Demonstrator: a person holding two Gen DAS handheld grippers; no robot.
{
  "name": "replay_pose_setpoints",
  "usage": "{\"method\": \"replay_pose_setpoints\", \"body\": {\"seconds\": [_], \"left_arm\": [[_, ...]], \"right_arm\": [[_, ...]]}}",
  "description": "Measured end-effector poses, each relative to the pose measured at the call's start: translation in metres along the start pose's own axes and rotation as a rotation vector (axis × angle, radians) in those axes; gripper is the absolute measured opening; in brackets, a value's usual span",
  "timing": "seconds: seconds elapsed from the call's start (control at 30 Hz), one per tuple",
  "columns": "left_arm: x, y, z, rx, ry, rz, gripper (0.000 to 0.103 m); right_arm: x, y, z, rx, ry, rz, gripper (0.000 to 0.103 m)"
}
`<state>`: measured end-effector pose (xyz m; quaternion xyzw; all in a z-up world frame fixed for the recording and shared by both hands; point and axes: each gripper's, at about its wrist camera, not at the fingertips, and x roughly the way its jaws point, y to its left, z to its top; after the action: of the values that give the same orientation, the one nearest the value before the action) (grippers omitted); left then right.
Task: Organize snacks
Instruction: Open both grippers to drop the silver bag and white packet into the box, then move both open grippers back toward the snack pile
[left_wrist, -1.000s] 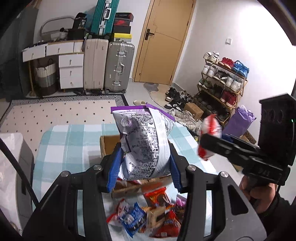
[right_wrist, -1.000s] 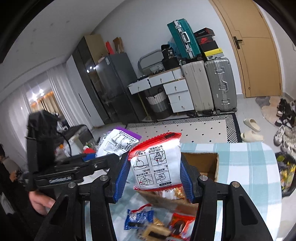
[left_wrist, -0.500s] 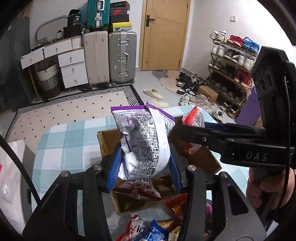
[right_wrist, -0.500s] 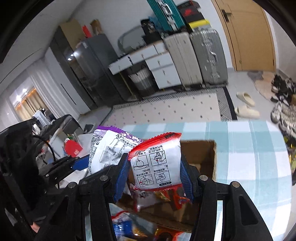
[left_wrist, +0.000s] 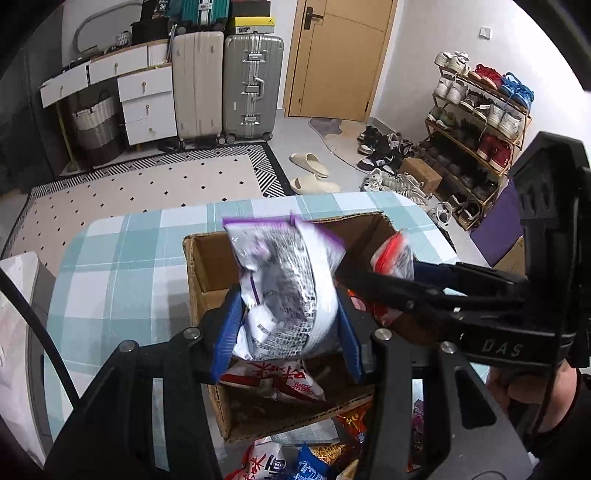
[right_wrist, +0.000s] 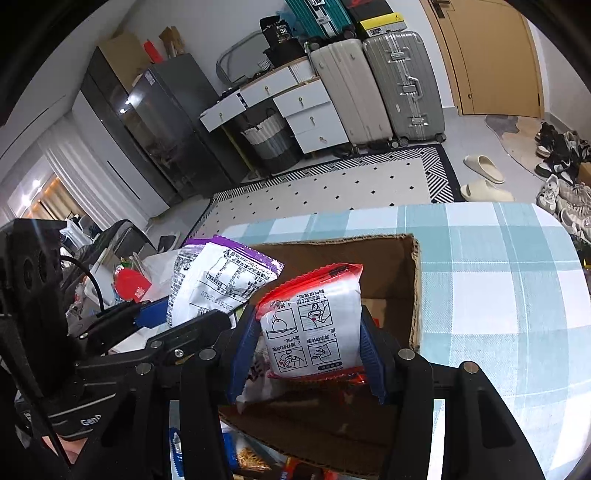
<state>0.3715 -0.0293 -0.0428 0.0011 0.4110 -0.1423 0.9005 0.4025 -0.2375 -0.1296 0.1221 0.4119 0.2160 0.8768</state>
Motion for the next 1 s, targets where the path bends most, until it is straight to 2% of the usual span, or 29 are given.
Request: {"method": "replay_pose_setpoints", "body": {"seconds": [0.13,0.2,0.3,0.33,0.47,0.6,0.73,0.87,1.0], "left_arm": [[-0.001,0.001,0.002,-0.005,0.004,0.012,0.046],[-0.006,0.0,0.002,-0.015,0.007,-0.001,0.054],[-0.017,0.003,-0.001,-0.018,-0.003,0.004,0.059],[-0.022,0.003,-0.002,-0.015,-0.008,0.0,0.059],[-0.048,0.002,-0.009,-0.015,-0.04,0.012,0.06],[-0.085,-0.006,-0.023,-0.007,-0.132,0.059,0.06],[-0.121,-0.022,-0.036,0.019,-0.196,0.086,0.061],[-0.16,-0.04,-0.053,0.025,-0.268,0.088,0.079],[-0.195,-0.059,-0.07,0.069,-0.319,0.104,0.08]], "right_arm": [[0.002,-0.005,-0.001,0.017,0.017,-0.01,0.058],[-0.002,-0.009,-0.001,0.03,0.006,-0.013,0.059],[-0.008,-0.009,-0.002,0.022,-0.007,-0.012,0.074],[-0.01,-0.009,-0.002,0.021,-0.011,-0.013,0.076],[-0.024,-0.006,-0.004,0.031,-0.028,-0.002,0.076],[-0.046,0.001,-0.008,0.022,-0.064,0.004,0.076],[-0.077,0.007,-0.028,0.007,-0.121,0.024,0.078],[-0.112,0.016,-0.051,-0.022,-0.191,0.034,0.084],[-0.147,0.03,-0.077,-0.063,-0.255,0.035,0.084]]}}
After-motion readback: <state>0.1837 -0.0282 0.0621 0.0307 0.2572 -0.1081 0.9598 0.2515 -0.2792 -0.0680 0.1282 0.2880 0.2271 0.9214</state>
